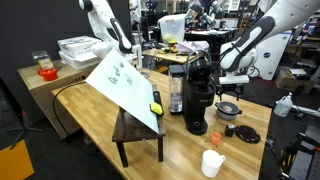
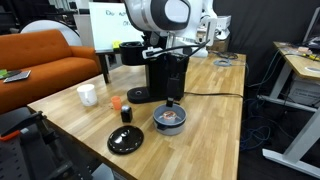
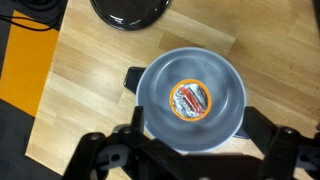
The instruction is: Take the cup out of the pot and put it on the table
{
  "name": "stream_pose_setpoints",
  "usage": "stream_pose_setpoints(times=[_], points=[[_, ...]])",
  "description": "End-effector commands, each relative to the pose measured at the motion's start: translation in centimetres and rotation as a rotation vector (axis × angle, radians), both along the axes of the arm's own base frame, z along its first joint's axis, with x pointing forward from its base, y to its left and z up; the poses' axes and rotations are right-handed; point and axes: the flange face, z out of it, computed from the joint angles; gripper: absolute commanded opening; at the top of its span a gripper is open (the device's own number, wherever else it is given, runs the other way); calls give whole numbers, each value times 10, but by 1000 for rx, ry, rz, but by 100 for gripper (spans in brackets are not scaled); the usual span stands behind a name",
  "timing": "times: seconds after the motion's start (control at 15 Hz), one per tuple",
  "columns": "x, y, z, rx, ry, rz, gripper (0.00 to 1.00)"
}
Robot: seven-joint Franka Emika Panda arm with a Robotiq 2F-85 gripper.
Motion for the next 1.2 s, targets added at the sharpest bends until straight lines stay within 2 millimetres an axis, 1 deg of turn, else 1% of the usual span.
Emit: stream_pose_setpoints(times=[0.0, 0.47, 0.67, 0.87, 1.13], points=[[1, -2, -4, -1, 4, -2, 100], [2, 1, -3, -2, 3, 3, 100], [6, 0, -1, -32, -22, -1, 100], [9, 0, -4, -34, -52, 2, 100], [3, -2, -12, -19, -50, -8, 100]])
